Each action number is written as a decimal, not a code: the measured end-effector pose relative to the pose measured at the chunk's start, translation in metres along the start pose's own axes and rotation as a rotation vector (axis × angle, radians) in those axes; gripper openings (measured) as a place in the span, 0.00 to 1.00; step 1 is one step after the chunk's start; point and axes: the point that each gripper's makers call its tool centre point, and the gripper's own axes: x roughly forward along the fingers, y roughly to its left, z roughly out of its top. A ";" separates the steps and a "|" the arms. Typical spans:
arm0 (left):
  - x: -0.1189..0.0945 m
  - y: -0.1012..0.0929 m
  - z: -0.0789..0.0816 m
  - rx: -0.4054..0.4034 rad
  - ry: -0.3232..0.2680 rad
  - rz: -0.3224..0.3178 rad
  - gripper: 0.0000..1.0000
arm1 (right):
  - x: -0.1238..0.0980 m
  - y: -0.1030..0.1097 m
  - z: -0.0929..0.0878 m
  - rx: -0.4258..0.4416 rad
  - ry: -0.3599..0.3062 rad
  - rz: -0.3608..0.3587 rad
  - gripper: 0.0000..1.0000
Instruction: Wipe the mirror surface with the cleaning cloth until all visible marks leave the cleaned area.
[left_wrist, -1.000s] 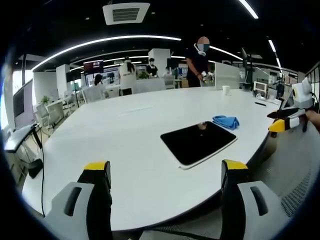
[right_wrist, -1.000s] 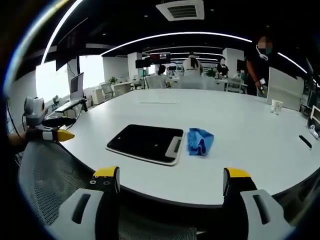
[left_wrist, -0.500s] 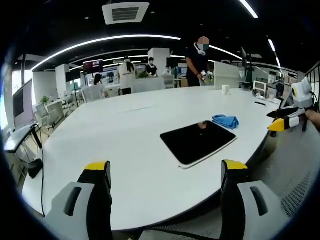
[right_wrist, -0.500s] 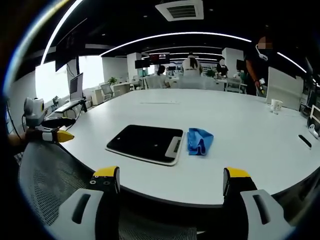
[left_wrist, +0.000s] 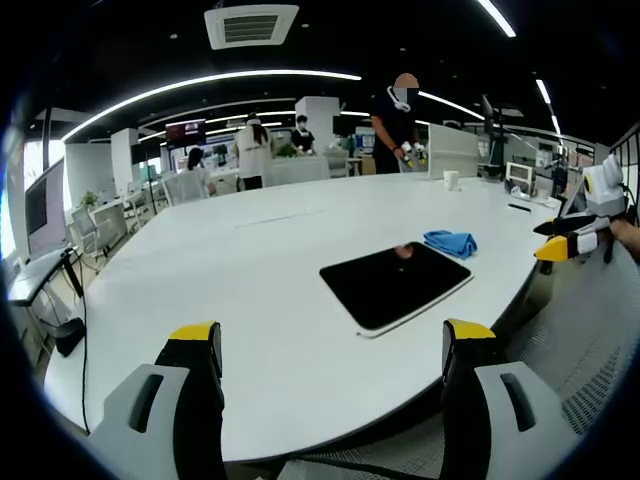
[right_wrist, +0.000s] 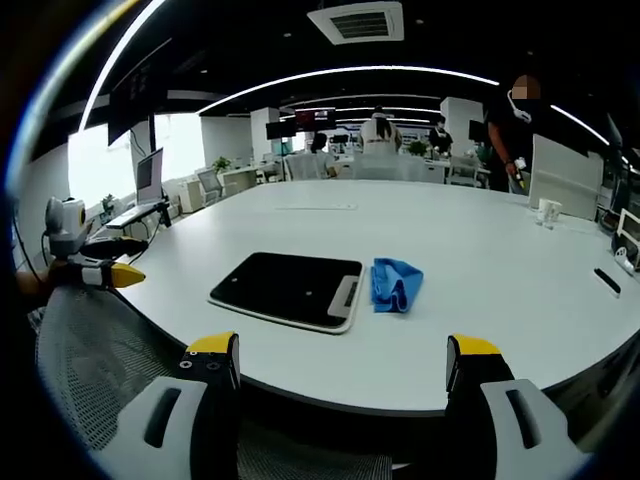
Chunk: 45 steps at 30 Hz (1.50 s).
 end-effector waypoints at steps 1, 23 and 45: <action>0.000 0.000 0.000 0.000 0.000 0.000 0.89 | 0.000 0.000 0.000 0.002 -0.001 -0.002 0.83; -0.001 0.000 0.000 -0.003 0.000 -0.003 0.88 | 0.000 0.000 0.001 0.000 -0.003 0.017 0.77; 0.000 0.000 0.004 -0.008 -0.018 -0.001 0.89 | 0.028 -0.020 0.016 -0.028 0.066 0.048 0.44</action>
